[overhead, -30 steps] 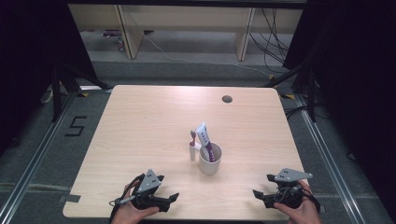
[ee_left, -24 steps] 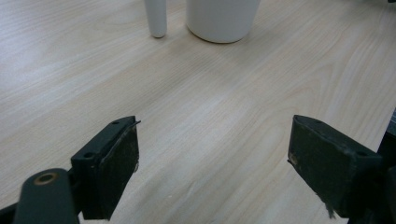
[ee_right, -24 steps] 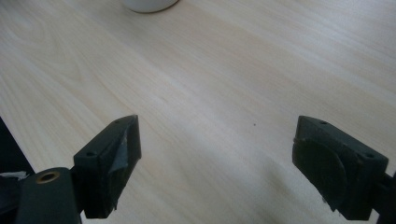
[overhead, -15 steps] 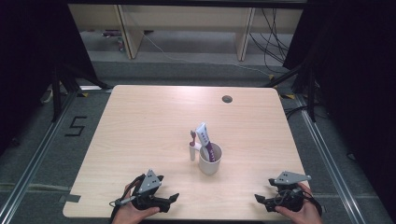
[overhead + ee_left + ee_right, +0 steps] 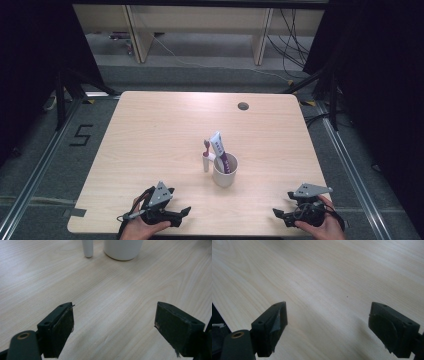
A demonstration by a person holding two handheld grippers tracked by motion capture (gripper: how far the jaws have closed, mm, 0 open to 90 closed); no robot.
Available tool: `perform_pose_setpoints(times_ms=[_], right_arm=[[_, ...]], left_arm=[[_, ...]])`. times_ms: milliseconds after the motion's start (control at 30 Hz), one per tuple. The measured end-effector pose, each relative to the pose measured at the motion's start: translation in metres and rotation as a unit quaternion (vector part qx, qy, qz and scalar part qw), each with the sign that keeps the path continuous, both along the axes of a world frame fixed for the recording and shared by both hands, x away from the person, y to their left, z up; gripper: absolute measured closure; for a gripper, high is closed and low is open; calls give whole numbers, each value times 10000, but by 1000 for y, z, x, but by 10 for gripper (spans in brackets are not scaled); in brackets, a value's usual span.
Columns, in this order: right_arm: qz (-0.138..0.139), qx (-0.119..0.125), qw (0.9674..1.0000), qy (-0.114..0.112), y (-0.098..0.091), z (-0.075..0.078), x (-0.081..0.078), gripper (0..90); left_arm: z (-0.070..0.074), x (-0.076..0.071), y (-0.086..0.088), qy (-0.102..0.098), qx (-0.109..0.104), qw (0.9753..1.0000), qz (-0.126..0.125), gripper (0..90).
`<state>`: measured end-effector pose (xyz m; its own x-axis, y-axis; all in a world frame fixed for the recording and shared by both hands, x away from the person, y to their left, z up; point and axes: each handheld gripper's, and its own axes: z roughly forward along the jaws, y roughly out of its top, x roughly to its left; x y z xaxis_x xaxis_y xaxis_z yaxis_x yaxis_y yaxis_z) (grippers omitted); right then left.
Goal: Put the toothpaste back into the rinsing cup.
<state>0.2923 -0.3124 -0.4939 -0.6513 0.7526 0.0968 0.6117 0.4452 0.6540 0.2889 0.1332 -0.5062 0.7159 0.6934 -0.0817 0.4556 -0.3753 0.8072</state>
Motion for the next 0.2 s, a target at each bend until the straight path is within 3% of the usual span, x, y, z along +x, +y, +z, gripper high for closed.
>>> perform_pose_setpoints(times_ms=[100, 133, 200], right_arm=[[57, -4, 9999, -89, -1, -1, 2, 163], [57, 50, 10000, -45, -1, -1, 3, 163], [-43, 40, 10000, -57, 0, -1, 1, 163]], left_arm=[[1, 0, 1, 2, -29, 10000, -18, 155], [1, 0, 3, -6, 74, 10000, -64, 154], [1, 1, 3, -5, 74, 10000, -61, 155]])
